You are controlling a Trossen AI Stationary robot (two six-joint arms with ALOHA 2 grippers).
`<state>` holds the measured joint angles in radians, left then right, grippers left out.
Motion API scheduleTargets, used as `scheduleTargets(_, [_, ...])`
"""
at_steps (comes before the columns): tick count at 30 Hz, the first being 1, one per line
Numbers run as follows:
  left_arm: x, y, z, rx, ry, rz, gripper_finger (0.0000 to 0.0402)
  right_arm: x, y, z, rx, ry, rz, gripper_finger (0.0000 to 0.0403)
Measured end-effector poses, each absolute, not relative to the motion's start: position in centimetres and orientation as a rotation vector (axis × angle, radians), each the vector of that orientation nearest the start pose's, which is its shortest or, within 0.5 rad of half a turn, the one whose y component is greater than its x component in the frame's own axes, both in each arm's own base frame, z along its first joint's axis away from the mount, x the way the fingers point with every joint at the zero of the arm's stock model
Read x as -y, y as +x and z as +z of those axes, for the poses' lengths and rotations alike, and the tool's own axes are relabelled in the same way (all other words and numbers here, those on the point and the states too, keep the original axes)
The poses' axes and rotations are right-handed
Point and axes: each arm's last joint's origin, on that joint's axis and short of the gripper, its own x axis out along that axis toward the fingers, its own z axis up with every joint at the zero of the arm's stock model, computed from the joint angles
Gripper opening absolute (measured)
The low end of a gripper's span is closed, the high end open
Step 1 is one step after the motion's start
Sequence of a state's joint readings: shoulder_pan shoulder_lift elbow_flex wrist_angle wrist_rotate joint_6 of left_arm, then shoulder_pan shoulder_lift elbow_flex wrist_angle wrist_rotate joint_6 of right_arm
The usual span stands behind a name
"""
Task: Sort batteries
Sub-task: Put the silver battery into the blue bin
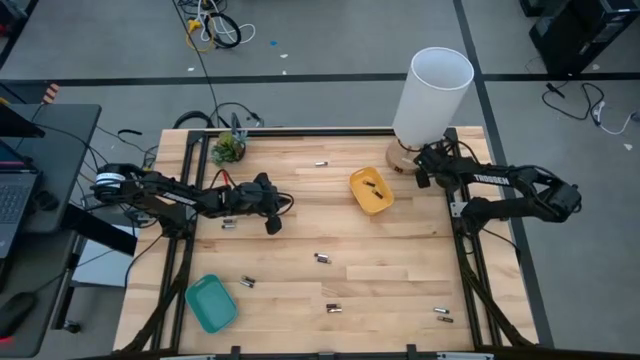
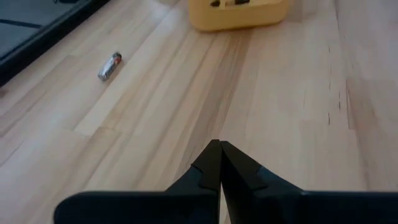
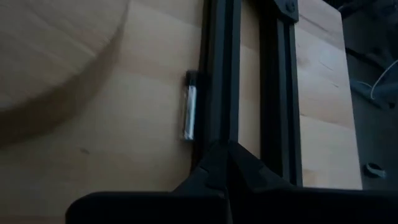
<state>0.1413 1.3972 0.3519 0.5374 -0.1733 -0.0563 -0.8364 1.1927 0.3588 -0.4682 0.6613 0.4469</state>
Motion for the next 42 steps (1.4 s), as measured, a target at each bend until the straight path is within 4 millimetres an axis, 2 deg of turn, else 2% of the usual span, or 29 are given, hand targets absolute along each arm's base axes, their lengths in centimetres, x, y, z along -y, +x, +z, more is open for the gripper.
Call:
scheduleTargets(13, [-3.8, 23.0, 13.5, -0.504, -0.047, 0.323, 0.0016, 13.6, 11.6, 12.8, -0.910, 0.378, -1.382, 0.0000])
scheduleTargets(21, [-3.8, 23.0, 13.5, -0.505, -0.047, 0.323, 0.0016, 12.9, 12.4, 12.8, -0.915, 0.365, -1.306, 0.0000])
scheduleTargets(29, [-3.8, 23.0, 13.5, -0.505, -0.051, 0.324, 0.0016, 11.7, 13.8, 12.8, -0.913, 0.346, -1.136, 0.0000])
scheduleTargets(32, [-3.8, 23.0, 13.4, -0.513, -0.051, 0.324, 0.0016, 11.1, 13.6, 12.5, -0.932, 0.404, -1.186, 0.0000])
scheduleTargets(38, [-3.8, 22.9, 13.3, -0.523, -0.054, 0.325, 0.0016, 10.4, 11.4, 11.9, -0.960, 0.550, -1.512, 0.0000])
scheduleTargets(42, [-3.8, 23.0, 13.4, -0.508, -0.054, 0.325, 0.0016, 10.9, 11.0, 11.9, -0.931, 0.593, -1.561, 0.0000])
